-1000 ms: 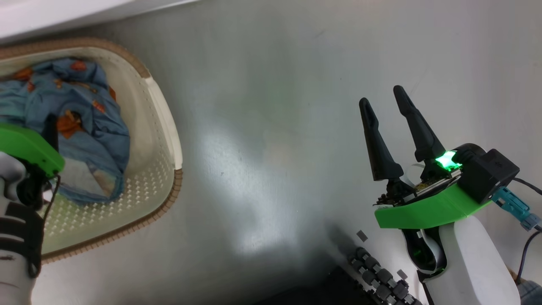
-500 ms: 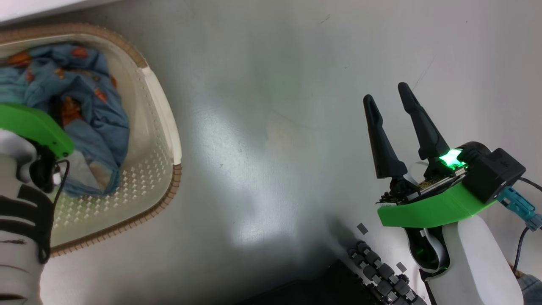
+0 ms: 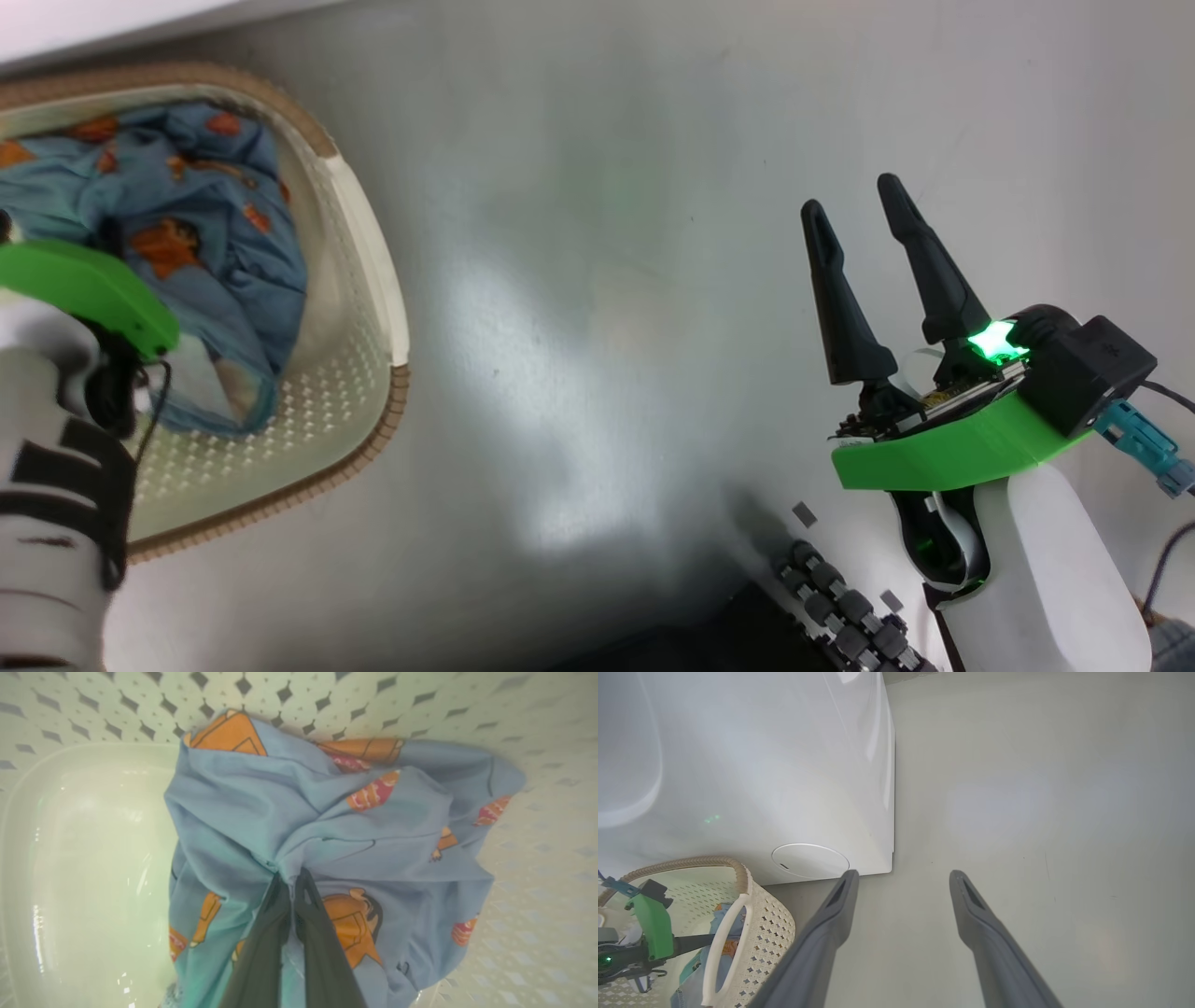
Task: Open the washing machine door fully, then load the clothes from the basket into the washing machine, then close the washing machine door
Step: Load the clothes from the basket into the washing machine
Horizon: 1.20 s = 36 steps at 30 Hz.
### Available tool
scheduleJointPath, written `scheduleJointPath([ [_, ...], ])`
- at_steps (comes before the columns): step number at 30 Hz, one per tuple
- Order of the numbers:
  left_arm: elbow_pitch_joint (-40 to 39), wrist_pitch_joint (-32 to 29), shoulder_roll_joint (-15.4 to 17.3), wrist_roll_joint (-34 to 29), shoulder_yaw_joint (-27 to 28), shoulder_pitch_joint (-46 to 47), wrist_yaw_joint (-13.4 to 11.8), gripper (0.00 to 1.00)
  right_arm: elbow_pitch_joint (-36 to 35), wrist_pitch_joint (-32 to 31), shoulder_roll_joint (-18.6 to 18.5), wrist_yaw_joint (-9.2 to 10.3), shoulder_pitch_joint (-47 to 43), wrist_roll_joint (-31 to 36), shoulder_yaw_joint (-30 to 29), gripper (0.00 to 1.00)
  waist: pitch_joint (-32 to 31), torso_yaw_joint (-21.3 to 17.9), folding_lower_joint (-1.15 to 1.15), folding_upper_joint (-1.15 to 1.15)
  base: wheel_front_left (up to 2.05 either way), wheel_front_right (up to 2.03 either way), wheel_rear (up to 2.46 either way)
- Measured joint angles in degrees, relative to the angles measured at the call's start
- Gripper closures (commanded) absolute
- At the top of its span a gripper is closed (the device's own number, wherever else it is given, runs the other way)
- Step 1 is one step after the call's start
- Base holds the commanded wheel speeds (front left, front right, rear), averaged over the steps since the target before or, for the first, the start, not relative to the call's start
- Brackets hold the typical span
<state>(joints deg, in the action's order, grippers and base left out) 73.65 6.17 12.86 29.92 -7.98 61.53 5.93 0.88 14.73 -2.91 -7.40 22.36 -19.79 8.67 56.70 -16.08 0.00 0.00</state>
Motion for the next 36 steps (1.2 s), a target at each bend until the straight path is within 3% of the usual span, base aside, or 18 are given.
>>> scheduleJointPath([
  [16,-2.7,7.5,-3.8,4.5,0.2,-13.8,1.4,1.0,4.5,0.0,0.0,0.0,-2.6,-1.0,-0.6,0.0,-12.1,3.0,0.0,0.0,0.0,0.0,0.0],
  [26,-15.7,8.1,-4.9,5.5,1.4,-27.6,1.4,1.0,6.2,0.0,0.0,0.0,-9.2,-1.1,-1.9,0.0,-23.5,4.7,-0.01,0.0,0.0,0.0,0.0],
  [36,-31.8,8.1,-8.9,0.5,5.2,-44.1,-0.2,1.0,7.7,0.0,0.0,0.0,-16.0,-0.9,-2.3,0.0,-35.0,6.8,-0.01,0.0,0.0,0.0,0.0],
])
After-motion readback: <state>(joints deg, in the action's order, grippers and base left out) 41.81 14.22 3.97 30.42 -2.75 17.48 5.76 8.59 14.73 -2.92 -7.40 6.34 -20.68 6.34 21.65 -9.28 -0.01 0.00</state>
